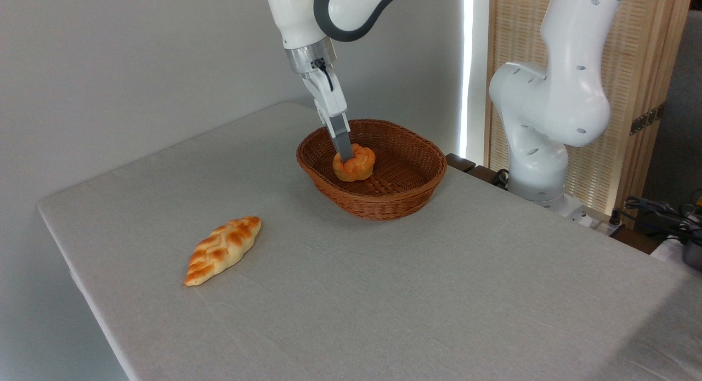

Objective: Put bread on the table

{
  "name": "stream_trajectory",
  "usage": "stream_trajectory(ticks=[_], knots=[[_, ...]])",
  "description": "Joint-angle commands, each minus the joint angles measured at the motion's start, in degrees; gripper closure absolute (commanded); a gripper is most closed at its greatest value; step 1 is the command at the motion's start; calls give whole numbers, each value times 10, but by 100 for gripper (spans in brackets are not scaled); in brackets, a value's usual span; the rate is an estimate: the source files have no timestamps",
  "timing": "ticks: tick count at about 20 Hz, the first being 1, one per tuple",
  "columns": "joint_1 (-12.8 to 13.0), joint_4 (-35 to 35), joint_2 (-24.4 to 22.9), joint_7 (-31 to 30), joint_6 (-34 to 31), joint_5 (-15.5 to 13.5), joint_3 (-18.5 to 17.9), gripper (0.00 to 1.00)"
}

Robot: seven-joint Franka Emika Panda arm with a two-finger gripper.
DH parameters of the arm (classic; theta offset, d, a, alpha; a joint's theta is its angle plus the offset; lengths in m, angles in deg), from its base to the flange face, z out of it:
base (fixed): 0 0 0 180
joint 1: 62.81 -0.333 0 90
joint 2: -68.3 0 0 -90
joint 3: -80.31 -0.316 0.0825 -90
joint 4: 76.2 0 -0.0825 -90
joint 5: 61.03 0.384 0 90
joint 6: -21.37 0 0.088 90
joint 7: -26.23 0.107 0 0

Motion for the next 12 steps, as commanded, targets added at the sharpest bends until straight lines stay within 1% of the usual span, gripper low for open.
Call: stream_trajectory(ticks=[1,7,12], knots=[[-1,13,5,2,4,1,-6,86],[-1,27,5,2,-5,1,-8,87],[-1,56,5,3,-37,2,-22,88]])
